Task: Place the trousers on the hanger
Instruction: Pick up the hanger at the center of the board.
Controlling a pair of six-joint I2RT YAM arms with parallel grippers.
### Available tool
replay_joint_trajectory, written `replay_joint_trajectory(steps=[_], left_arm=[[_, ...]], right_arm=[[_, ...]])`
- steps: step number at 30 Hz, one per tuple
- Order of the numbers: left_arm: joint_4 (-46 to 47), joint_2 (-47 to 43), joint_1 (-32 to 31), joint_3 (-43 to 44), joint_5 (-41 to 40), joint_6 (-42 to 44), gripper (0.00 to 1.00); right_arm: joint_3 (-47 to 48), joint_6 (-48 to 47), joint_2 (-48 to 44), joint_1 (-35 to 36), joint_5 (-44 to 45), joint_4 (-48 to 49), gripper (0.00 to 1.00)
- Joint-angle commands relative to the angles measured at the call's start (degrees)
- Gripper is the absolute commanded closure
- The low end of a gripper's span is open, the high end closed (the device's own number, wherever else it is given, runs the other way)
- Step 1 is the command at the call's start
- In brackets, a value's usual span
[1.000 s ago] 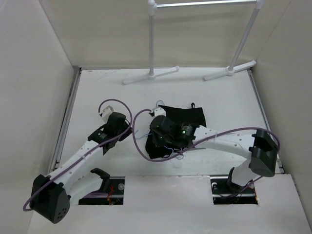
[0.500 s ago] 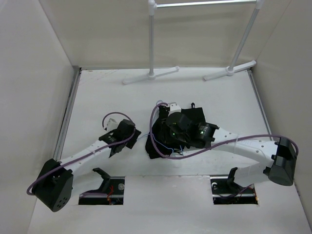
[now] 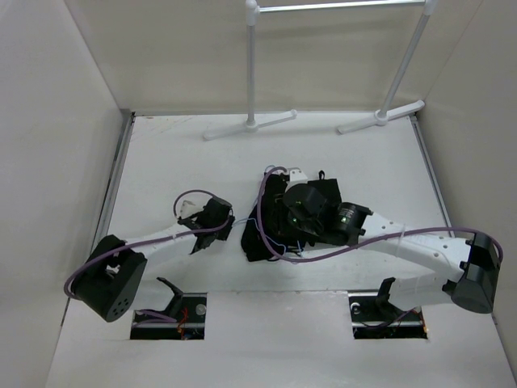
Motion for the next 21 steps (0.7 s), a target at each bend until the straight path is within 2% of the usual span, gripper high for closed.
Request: replay_joint_trajectory(steps=[1, 5, 12, 16, 21], left_arm=[[1.56, 2.09, 0.22, -0.48, -3.36, -1.45, 0.76], [3.84, 2.97, 0.57, -1.09, -6.87, -1.19, 0.9], [7.53, 7.98, 0.66, 0.05, -11.02, -0.84, 1.0], [6.41, 0.36, 0.57, 1.54, -12.42, -0.22, 1.0], [-2.11, -10.28, -2.14, 7.95, -17.33, 3.2, 1.0]], right_arm=[[0.16, 0.5, -1.05, -0.59, -0.69, 2.33, 0.71], [0.51, 0.24, -0.78, -1.03, -1.13, 2.33, 0.71], [1.04, -0.02, -0.87, -1.3, -2.98, 2.07, 0.71], [1.3, -0.2, -2.19, -1.21, -3.06, 1.54, 0.7], [1.39, -0.9, -2.98, -2.0, -7.54, 1.98, 0.63]])
